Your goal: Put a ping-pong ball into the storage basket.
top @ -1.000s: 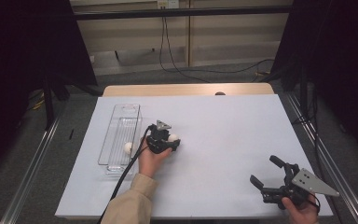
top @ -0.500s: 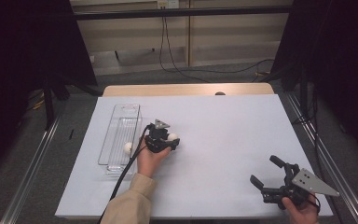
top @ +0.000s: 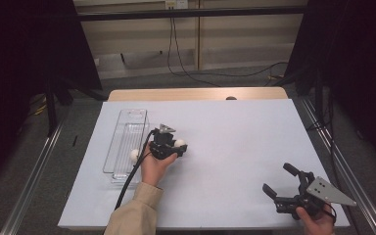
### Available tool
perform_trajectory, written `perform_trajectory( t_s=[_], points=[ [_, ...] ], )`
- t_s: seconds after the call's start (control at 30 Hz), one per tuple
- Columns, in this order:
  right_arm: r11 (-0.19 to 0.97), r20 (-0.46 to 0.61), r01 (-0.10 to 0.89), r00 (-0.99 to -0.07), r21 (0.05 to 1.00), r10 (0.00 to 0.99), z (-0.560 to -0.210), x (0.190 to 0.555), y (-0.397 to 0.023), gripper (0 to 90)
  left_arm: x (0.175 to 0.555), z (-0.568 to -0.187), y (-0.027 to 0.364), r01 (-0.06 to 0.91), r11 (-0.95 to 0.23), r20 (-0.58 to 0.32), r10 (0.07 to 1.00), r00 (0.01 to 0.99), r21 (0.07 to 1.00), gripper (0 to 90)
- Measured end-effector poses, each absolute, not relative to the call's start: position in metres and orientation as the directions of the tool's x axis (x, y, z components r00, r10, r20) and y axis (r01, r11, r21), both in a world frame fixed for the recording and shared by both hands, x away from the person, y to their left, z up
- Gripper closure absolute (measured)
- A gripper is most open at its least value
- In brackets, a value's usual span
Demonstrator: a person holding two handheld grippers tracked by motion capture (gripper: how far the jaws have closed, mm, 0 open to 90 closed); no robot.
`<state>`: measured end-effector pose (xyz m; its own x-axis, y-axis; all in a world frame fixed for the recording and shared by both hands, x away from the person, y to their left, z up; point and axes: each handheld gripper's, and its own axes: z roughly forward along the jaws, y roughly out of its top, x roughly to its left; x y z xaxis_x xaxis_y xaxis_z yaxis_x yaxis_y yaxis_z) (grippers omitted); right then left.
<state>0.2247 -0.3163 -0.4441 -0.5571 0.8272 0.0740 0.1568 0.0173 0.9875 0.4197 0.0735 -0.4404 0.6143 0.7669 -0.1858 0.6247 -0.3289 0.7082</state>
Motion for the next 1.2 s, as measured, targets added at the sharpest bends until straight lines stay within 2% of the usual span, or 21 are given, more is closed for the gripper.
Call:
perform_trajectory(
  t_s=[1.2],
  points=[
    [0.017,0.073,0.155,-0.558,0.988,0.826,-0.444,0.224,-0.316,0.7,0.414,-0.414,0.097,0.63,-0.276,-0.218,0.776,0.592,0.726,51.0]
  ],
)
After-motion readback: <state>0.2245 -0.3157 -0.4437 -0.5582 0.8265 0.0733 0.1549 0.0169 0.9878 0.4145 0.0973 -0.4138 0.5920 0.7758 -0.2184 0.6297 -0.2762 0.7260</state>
